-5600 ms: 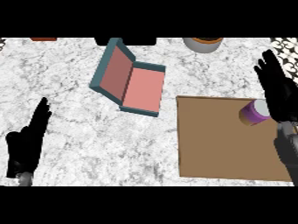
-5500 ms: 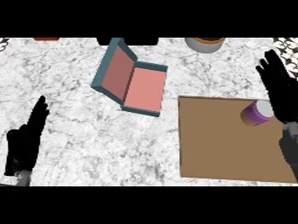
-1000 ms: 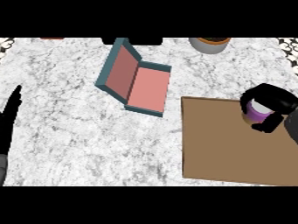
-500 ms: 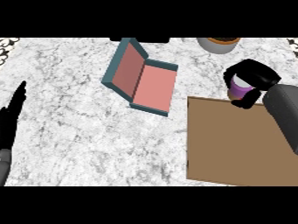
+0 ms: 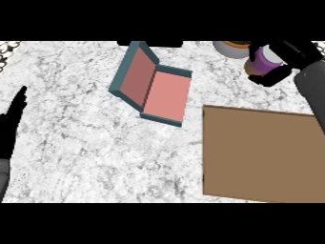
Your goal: Pick the can from the tray and place it in the cardboard box
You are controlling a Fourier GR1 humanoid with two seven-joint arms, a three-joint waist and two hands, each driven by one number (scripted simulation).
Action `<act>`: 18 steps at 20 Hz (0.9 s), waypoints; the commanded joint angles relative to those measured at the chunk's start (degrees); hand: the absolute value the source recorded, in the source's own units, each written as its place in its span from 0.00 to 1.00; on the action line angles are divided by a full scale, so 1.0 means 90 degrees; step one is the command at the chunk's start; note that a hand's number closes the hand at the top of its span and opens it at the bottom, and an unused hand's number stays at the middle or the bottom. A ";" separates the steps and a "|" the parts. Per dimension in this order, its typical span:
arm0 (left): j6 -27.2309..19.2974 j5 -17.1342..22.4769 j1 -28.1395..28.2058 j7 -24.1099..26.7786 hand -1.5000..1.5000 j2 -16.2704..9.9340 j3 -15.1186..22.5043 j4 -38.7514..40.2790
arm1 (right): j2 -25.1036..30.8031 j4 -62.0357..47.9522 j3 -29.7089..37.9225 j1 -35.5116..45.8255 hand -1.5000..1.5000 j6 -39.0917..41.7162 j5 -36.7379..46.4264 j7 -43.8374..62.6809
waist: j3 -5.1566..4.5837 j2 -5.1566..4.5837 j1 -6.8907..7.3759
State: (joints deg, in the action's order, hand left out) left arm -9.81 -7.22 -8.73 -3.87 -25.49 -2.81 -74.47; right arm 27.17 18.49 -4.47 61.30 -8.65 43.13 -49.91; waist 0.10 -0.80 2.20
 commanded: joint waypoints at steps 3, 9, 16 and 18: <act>0.0053 -0.0035 0.0008 0.0077 0.50 0.0049 -0.0076 0.0088 | -0.0347 -0.0027 0.0331 0.0526 1.00 0.0259 -0.0307 -0.0475 | -0.0007 0.0021 -0.0040; -0.0001 -0.0157 -0.0001 0.0265 0.50 0.0171 -0.0084 0.0366 | -0.1070 0.0042 0.0356 0.1219 1.00 0.1304 -0.0489 0.0216 | -0.0017 0.0043 -0.0096; 0.0062 -0.0146 0.0116 0.0096 0.50 0.0133 -0.0222 0.0076 | -0.1844 0.0156 0.0669 0.1635 1.00 0.1584 -0.0833 0.1285 | -0.0014 0.0061 -0.0124; 0.0078 -0.0161 0.0474 0.0220 0.50 0.0242 -0.0098 -0.0265 | -0.2033 -0.0038 0.0758 0.1814 1.00 0.1620 -0.0889 0.1635 | -0.0013 0.0051 -0.0038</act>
State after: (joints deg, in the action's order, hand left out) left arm -9.83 -8.80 -6.32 -3.21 -23.58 -3.73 -75.47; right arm 12.13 19.35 0.83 75.02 5.27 36.39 -39.85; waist -0.02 -0.19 1.32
